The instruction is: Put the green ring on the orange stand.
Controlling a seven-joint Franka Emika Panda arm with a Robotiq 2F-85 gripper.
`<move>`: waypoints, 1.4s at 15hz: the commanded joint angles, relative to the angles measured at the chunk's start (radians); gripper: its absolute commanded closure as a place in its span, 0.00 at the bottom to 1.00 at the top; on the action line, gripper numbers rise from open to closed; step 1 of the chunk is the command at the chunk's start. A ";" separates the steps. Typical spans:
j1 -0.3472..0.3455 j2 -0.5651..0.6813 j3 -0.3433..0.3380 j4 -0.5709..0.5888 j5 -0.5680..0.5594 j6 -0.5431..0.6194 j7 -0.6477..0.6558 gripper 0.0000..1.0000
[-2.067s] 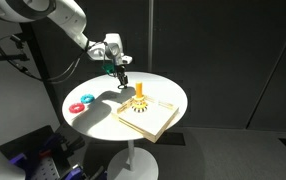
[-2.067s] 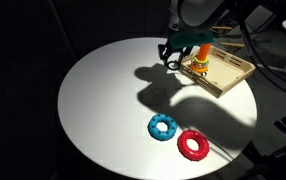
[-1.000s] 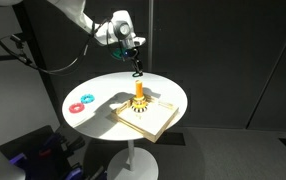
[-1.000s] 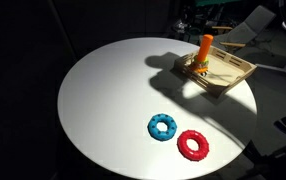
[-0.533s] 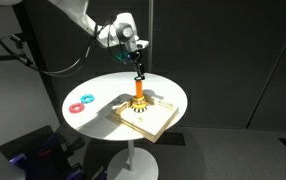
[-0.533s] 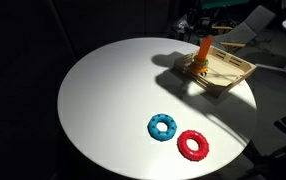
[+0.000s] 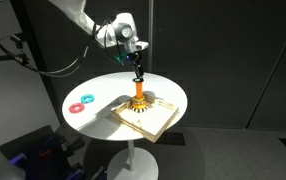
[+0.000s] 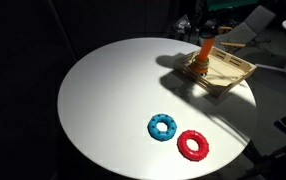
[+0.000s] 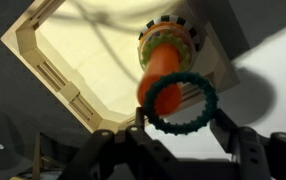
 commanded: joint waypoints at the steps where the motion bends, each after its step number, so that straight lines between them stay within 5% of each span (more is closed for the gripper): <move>1: -0.025 -0.061 0.028 -0.057 0.009 -0.011 0.005 0.58; 21: -0.035 -0.068 0.016 -0.144 -0.023 0.186 0.016 0.58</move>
